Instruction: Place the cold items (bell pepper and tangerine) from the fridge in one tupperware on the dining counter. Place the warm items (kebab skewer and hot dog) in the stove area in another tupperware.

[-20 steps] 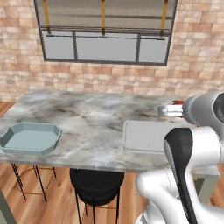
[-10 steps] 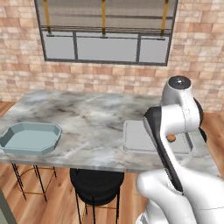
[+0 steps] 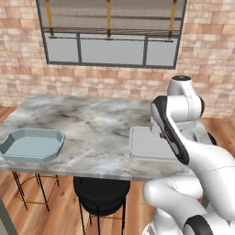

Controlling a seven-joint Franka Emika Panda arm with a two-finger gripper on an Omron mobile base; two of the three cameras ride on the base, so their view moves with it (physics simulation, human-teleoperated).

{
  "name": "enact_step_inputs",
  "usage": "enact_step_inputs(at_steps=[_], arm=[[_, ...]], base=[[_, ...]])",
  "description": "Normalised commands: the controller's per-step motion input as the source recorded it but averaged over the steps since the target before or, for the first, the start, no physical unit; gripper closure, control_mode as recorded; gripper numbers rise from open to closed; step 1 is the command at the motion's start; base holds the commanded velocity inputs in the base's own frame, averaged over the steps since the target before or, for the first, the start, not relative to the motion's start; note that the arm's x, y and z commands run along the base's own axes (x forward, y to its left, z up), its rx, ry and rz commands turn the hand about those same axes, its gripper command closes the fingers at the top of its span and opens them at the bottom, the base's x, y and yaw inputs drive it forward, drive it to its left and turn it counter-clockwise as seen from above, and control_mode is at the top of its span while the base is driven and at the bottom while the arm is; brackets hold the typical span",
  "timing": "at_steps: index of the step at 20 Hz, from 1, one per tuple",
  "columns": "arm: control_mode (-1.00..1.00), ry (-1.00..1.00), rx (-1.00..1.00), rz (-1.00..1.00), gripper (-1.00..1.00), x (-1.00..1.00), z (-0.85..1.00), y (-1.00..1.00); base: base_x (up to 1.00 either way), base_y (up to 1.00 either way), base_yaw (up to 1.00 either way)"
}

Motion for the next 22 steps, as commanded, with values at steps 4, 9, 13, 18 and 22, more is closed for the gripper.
enact_step_inputs(at_steps=[4,9,13,18,22], arm=[[-1.0,0.0,0.29,0.03,1.0,0.48,-0.44,-0.4],[-1.0,-0.04,0.08,0.0,1.0,0.52,-0.51,-0.19],[-1.0,0.02,0.0,0.0,1.0,0.66,-0.4,0.0],[-1.0,0.0,0.0,0.0,1.0,0.57,-0.43,0.0],[-1.0,0.0,0.0,0.0,1.0,0.48,-0.46,0.0]], base=[[0.0,0.0,0.0],[0.0,0.0,0.0],[0.0,0.0,0.0],[0.0,0.0,0.0],[0.0,0.0,0.0]])
